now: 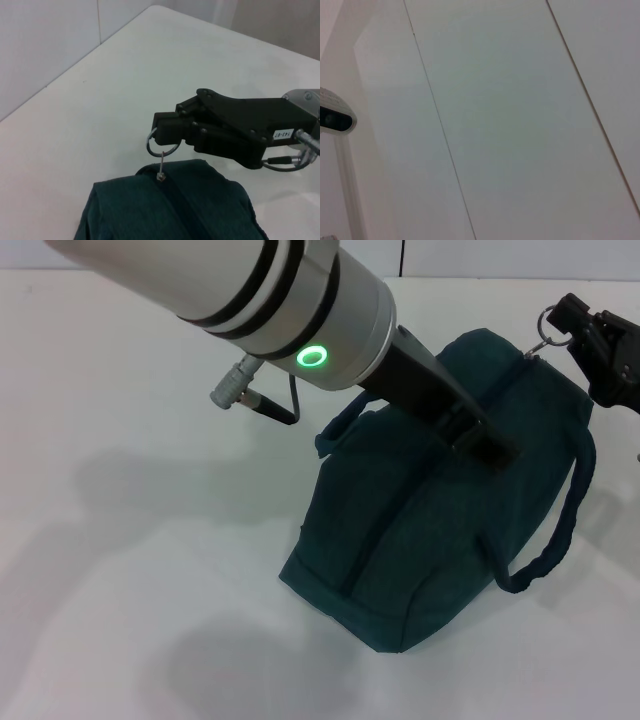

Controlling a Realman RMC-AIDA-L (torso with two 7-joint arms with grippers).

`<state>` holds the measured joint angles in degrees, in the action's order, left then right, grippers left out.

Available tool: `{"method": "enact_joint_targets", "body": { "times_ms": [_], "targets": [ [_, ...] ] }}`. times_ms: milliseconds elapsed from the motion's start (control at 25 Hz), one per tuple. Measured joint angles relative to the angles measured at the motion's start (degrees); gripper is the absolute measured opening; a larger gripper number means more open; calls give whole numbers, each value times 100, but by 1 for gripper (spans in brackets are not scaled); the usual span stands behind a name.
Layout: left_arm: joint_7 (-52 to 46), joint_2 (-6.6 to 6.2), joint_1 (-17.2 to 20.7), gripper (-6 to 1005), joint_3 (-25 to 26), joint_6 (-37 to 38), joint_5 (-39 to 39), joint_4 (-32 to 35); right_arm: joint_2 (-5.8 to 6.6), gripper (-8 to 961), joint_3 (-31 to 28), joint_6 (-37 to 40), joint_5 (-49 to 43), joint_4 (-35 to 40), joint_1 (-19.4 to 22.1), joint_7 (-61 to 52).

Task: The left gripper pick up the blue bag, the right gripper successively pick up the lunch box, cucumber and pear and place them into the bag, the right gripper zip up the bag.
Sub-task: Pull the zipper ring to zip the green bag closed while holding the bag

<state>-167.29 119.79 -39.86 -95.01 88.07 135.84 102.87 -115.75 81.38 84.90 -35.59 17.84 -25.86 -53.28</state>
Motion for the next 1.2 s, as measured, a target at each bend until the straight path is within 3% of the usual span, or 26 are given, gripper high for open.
{"method": "enact_joint_targets", "body": {
  "times_ms": [320,800,1000,1200],
  "targets": [
    [20,0,-18,712,-67,4,146,-128,0,18,1,9,0,0,7,-24],
    [324,8,62,510,-591,-142,672,-129,-6,18,-8,14,-1,0,19,-24],
    [342,8,88,246,-556,-225,667,-68,-9,18,-9,9,0,0,36,-29],
    [497,7,137,69,-545,-281,661,-16,-9,18,-9,1,0,0,43,-33]
  ]
}}
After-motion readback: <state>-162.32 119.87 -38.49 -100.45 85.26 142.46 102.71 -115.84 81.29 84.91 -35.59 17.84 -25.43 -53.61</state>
